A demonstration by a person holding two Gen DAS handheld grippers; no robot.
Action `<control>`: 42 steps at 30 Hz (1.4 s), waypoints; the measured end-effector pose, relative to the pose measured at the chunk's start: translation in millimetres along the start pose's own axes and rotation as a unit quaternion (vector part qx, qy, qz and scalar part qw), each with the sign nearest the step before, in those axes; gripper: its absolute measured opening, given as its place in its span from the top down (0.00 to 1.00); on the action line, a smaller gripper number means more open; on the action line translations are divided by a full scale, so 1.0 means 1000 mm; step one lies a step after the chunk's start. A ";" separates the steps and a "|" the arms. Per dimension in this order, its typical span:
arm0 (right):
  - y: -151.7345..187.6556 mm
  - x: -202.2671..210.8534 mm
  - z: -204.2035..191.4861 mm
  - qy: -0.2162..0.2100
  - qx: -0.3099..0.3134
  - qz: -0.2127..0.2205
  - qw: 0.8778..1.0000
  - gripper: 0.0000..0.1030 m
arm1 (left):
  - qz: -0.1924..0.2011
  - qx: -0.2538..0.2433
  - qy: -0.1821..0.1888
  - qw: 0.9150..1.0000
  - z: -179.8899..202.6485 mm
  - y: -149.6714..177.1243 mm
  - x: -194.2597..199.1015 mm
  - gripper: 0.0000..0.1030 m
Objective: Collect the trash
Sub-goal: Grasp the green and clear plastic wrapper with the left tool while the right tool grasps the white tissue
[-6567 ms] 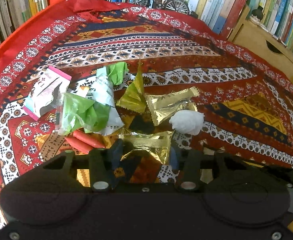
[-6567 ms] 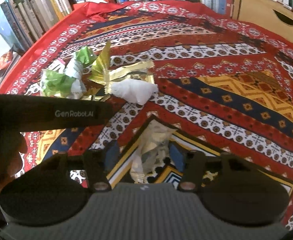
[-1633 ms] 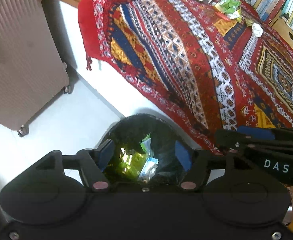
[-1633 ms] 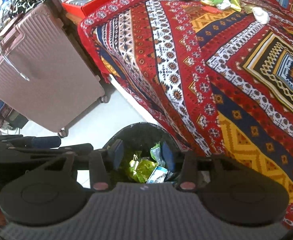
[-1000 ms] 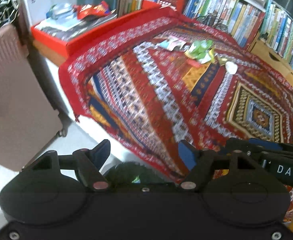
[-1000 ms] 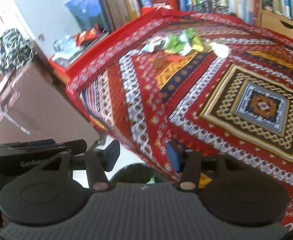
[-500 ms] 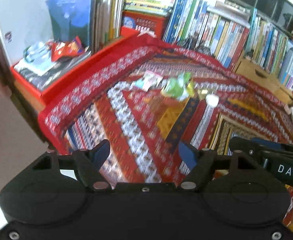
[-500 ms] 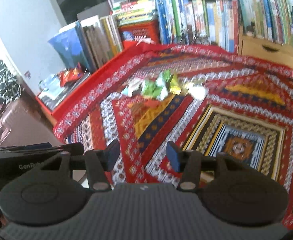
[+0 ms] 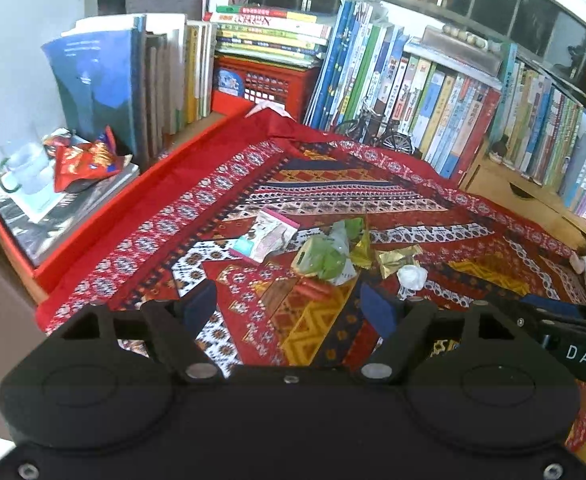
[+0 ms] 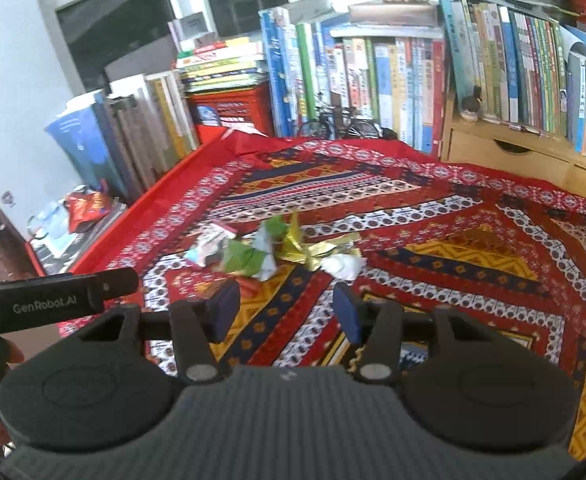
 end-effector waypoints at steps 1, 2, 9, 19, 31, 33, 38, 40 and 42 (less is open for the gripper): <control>-0.001 -0.006 0.004 0.002 -0.001 -0.004 1.000 0.36 | -0.003 0.000 0.001 1.000 0.002 0.001 -0.008 0.25; -0.002 -0.012 0.008 0.005 -0.001 -0.008 1.000 0.36 | -0.006 0.000 0.001 1.000 0.004 0.002 -0.015 0.25; -0.007 -0.053 0.031 0.010 -0.002 -0.040 0.999 0.36 | -0.034 -0.003 -0.004 0.999 0.021 0.007 -0.070 0.25; 0.000 -0.114 0.057 0.005 0.006 -0.090 0.996 0.36 | -0.064 0.012 -0.017 0.998 0.042 0.003 -0.139 0.25; 0.018 -0.167 0.069 -0.026 0.017 -0.133 0.991 0.33 | -0.074 -0.052 -0.005 0.996 0.071 0.009 -0.197 0.29; 0.020 -0.175 0.071 -0.029 0.012 -0.140 0.990 0.33 | -0.080 -0.055 -0.007 0.995 0.074 0.013 -0.204 0.32; 0.024 -0.188 0.074 -0.039 0.003 -0.150 0.988 0.32 | -0.095 -0.010 -0.011 0.995 0.068 0.018 -0.214 0.43; 0.026 -0.191 0.074 -0.044 0.005 -0.153 0.987 0.32 | -0.106 0.002 -0.008 0.994 0.066 0.021 -0.217 0.48; 0.028 -0.194 0.072 -0.048 0.009 -0.156 0.987 0.32 | -0.120 0.007 -0.003 0.993 0.066 0.025 -0.222 0.48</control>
Point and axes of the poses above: each gripper's, at about its wrist camera, not at the fingertips, and x roughly against the way its jaws point, z to its right, y to its underside, the point moved 4 cm from there along -x, roughly the way its jaws point, and after that the axes turned 14 degrees about z, right-handed, at the moved point
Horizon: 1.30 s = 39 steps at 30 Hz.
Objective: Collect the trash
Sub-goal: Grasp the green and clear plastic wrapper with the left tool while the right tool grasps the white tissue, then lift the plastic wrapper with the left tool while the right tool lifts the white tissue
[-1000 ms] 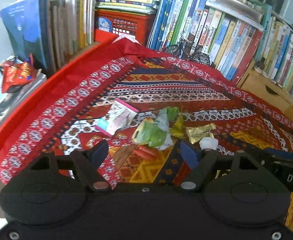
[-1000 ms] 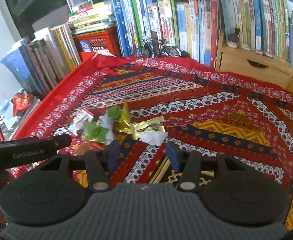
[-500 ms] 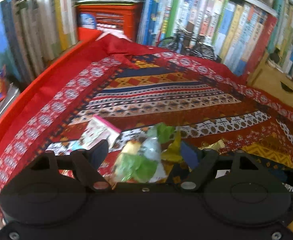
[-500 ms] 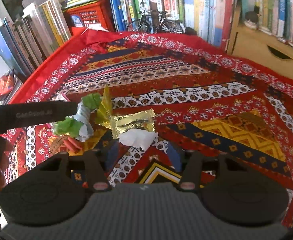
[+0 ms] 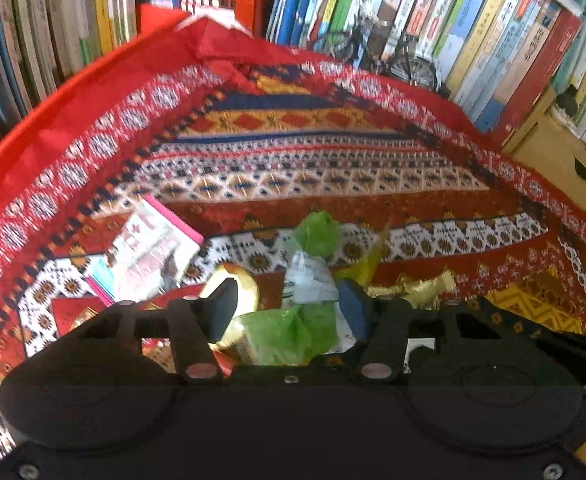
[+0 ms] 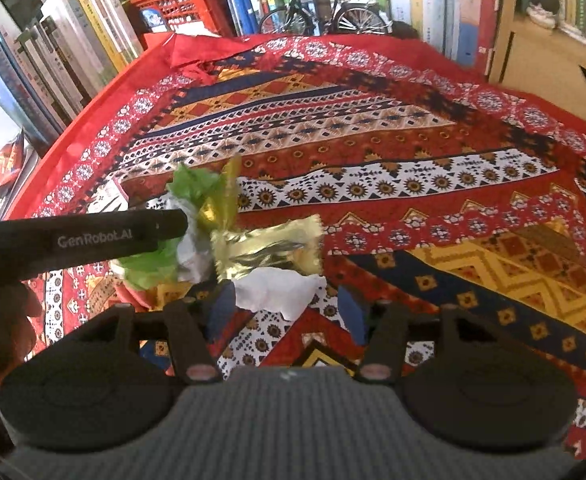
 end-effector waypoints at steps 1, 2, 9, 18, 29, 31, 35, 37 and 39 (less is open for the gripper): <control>0.000 -0.002 0.000 -0.002 0.002 -0.001 1.000 0.32 | 0.000 0.004 0.002 1.000 0.001 0.001 -0.001 0.46; 0.001 -0.003 -0.001 -0.003 0.004 -0.002 1.000 0.32 | 0.000 0.007 0.002 1.000 0.001 0.000 -0.002 0.44; 0.000 -0.012 -0.002 -0.014 0.009 -0.002 1.000 0.32 | -0.012 0.018 0.016 1.000 0.008 0.000 -0.012 0.63; 0.000 -0.013 -0.008 -0.047 0.012 -0.003 0.999 0.56 | 0.001 0.029 0.032 0.999 0.014 -0.006 0.002 0.70; 0.001 -0.002 -0.010 -0.050 0.012 0.006 0.999 0.64 | 0.018 0.039 0.024 0.999 0.009 -0.015 0.017 0.70; 0.001 0.001 -0.010 -0.050 0.011 0.006 0.999 0.64 | 0.019 0.041 0.021 0.999 0.007 -0.015 0.020 0.70; 0.001 0.008 -0.011 -0.048 0.009 0.010 0.999 0.65 | 0.018 0.038 0.014 0.999 0.006 -0.015 0.025 0.70; 0.000 0.014 -0.013 -0.047 0.010 0.014 0.999 0.66 | 0.017 0.035 0.013 0.999 0.006 -0.014 0.029 0.70; -0.001 0.020 -0.014 -0.046 0.011 0.019 0.999 0.66 | 0.017 0.032 0.011 0.999 0.007 -0.014 0.033 0.70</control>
Point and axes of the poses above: each gripper's, at about its wrist camera, not at the fingertips, and x roughly against the way its jaws point, z to its right, y to its underside, the point moved 4 cm from there along -x, roughly the way its jaws point, and after that the axes turned 14 degrees about z, right-handed, at the moved point
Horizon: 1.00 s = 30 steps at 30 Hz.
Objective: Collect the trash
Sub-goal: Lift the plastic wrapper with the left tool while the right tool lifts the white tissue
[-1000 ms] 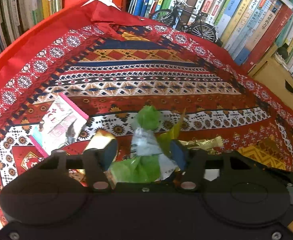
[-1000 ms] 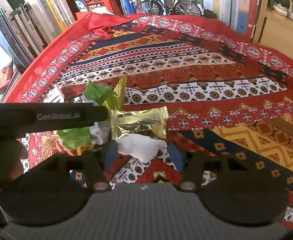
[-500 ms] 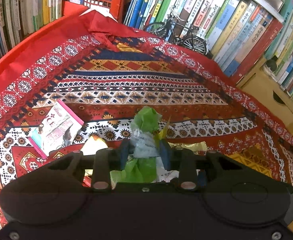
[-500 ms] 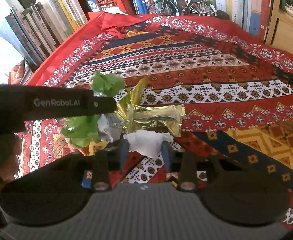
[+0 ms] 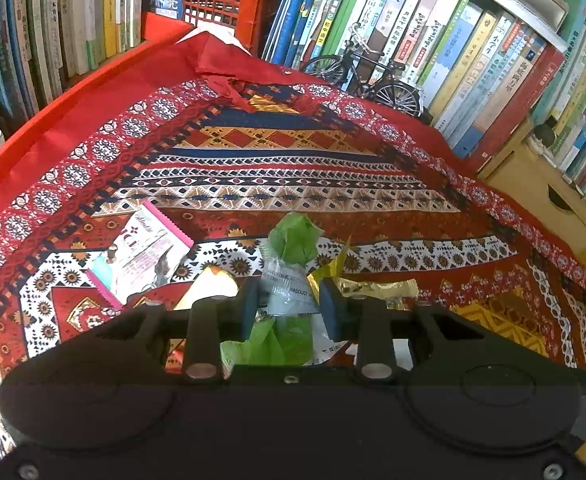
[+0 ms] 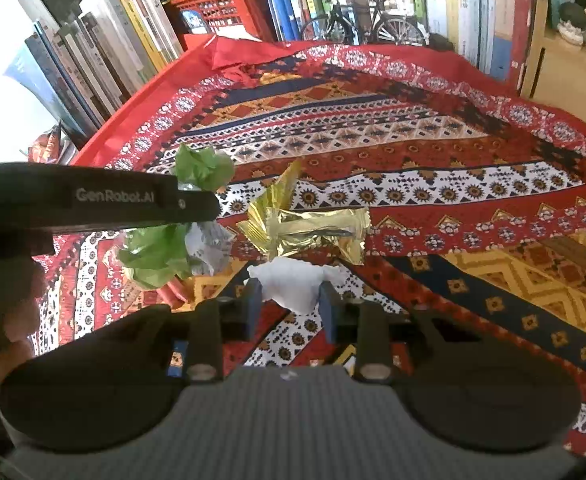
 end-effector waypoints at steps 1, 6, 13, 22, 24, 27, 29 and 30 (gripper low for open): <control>-0.001 0.003 -0.001 0.001 0.000 0.002 1.000 0.66 | 0.001 -0.002 -0.001 1.000 0.001 0.000 0.003 0.70; -0.003 0.020 -0.008 0.004 0.002 0.015 1.000 0.66 | 0.007 -0.009 -0.004 1.000 0.000 -0.001 0.021 0.70; 0.002 0.047 -0.024 0.008 0.009 0.032 0.999 0.66 | 0.020 -0.012 -0.002 1.000 -0.003 0.005 0.055 0.70; 0.021 0.080 -0.045 0.015 0.011 0.045 0.999 0.66 | 0.028 -0.019 0.005 0.999 -0.011 0.028 0.101 0.70; 0.027 0.087 -0.050 0.015 0.012 0.046 0.999 0.66 | 0.029 -0.019 0.008 0.999 -0.013 0.034 0.111 0.70; 0.034 0.097 -0.058 0.019 0.015 0.050 0.998 0.66 | 0.032 -0.019 0.014 0.999 -0.017 0.042 0.126 0.70; 0.038 0.103 -0.064 0.020 0.016 0.053 0.998 0.66 | 0.034 -0.021 0.017 0.999 -0.020 0.047 0.135 0.70; 0.040 0.106 -0.068 0.020 0.016 0.055 0.998 0.66 | 0.035 -0.021 0.018 0.999 -0.022 0.049 0.140 0.70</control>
Point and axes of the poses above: each gripper's, at about its wrist camera, not at the fingertips, and x roughly against the way its jaws point, z to its right, y to its underside, the point moved 4 cm from there along -x, roughly the way its jaws point, and after that the axes turned 14 degrees about z, right-handed, at the moved point
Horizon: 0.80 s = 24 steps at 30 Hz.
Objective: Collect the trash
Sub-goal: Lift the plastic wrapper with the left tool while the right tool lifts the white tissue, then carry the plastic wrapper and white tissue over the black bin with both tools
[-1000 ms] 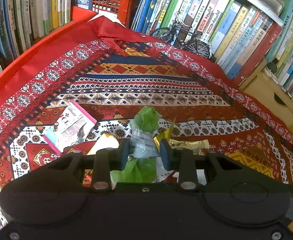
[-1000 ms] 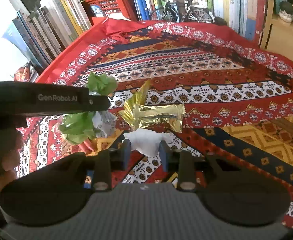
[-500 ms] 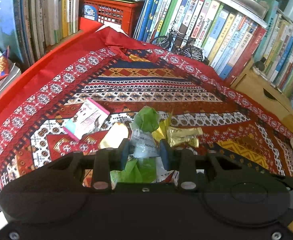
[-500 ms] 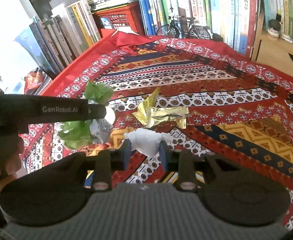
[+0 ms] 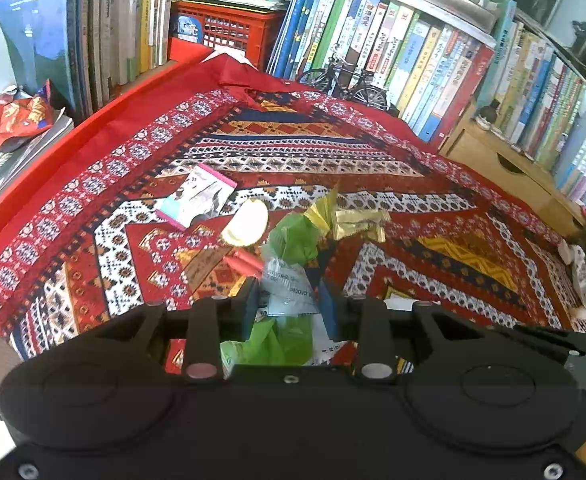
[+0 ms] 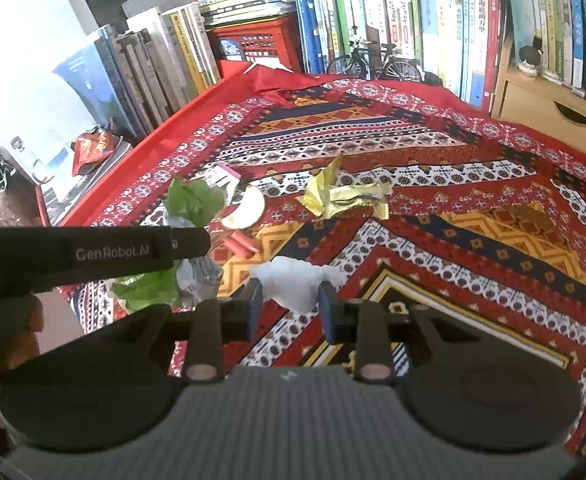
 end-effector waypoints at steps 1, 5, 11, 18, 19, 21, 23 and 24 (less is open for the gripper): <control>0.002 0.003 -0.003 0.000 0.000 0.002 1.000 0.66 | 0.001 0.000 0.001 1.000 -0.001 0.002 0.005 0.70; 0.008 0.018 -0.016 0.002 0.001 0.010 1.000 0.66 | 0.006 -0.006 0.006 1.000 -0.008 0.008 0.027 0.70; 0.022 0.039 -0.040 0.001 0.004 0.016 1.000 0.66 | 0.012 -0.010 0.007 1.000 -0.022 0.020 0.060 0.70; 0.041 0.061 -0.070 -0.003 0.013 0.017 1.000 0.66 | 0.015 -0.009 0.005 1.000 -0.043 0.040 0.096 0.70; 0.043 0.064 -0.074 -0.004 0.014 0.017 1.000 0.66 | 0.015 -0.009 0.005 1.000 -0.047 0.043 0.102 0.70; 0.049 0.068 -0.084 -0.007 0.017 0.015 1.000 0.66 | 0.015 -0.008 0.003 1.000 -0.053 0.049 0.110 0.70; 0.055 0.073 -0.093 -0.010 0.020 0.014 1.000 0.66 | 0.014 -0.007 0.000 1.000 -0.060 0.057 0.119 0.70; 0.059 0.074 -0.097 -0.012 0.021 0.013 1.000 0.66 | 0.012 -0.007 -0.002 1.000 -0.064 0.062 0.123 0.70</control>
Point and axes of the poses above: each gripper's, at about its wrist camera, not at the fingertips, and x roughly against the way its jaws point, z to its right, y to its underside, the point moved 4 cm from there along -x, roughly the way its jaws point, and after that the axes turned 14 degrees about z, right-handed, at the moved point
